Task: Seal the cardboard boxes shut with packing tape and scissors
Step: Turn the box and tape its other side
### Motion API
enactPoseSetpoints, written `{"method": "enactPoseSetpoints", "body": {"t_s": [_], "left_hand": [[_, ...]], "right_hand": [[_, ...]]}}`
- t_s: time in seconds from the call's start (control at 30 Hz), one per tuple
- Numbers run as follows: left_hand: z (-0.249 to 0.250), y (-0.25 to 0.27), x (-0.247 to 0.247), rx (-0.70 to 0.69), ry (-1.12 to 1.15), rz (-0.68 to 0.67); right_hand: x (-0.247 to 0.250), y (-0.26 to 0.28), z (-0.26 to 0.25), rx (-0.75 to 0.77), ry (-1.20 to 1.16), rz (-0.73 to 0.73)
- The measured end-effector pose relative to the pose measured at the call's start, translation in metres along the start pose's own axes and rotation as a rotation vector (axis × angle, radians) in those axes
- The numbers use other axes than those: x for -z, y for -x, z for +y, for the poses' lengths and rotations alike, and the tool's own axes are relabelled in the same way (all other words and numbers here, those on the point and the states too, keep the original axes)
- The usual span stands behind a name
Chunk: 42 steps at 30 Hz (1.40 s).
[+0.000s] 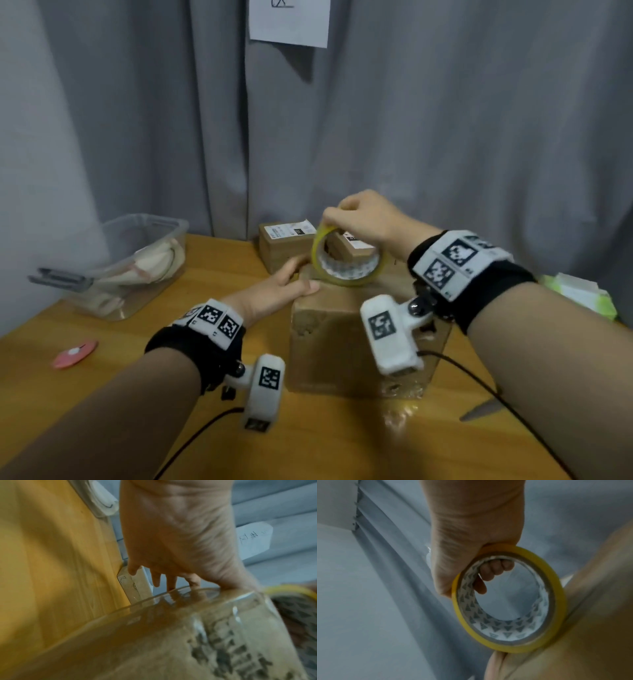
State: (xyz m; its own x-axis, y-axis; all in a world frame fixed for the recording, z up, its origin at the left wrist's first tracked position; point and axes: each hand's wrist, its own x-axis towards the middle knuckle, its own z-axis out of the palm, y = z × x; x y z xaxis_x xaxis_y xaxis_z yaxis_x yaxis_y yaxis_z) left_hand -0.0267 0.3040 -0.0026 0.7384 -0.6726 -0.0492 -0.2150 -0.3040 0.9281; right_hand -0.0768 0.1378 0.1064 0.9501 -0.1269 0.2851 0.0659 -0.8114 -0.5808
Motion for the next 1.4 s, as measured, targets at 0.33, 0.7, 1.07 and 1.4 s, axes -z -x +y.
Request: {"method": "enactPoseSetpoints", "body": {"t_s": [0.33,0.7,1.07,1.4], "left_hand": [[0.032,0.005,0.010,-0.057,-0.878,-0.026],[0.064,0.000,-0.047,0.082,-1.328,-0.157],[0.055,0.006,-0.019,0.017,-1.333,-0.078],[0.059,-0.013,-0.042,0.018,-1.172,-0.076]], "right_hand": [[0.026,0.018,0.051,-0.046,0.105,0.106],[0.015,0.017,0.035,-0.009,0.168,0.126],[0.017,0.020,0.051,-0.049,-0.113,0.136],[0.027,0.016,0.043,0.009,0.223,0.130]]}}
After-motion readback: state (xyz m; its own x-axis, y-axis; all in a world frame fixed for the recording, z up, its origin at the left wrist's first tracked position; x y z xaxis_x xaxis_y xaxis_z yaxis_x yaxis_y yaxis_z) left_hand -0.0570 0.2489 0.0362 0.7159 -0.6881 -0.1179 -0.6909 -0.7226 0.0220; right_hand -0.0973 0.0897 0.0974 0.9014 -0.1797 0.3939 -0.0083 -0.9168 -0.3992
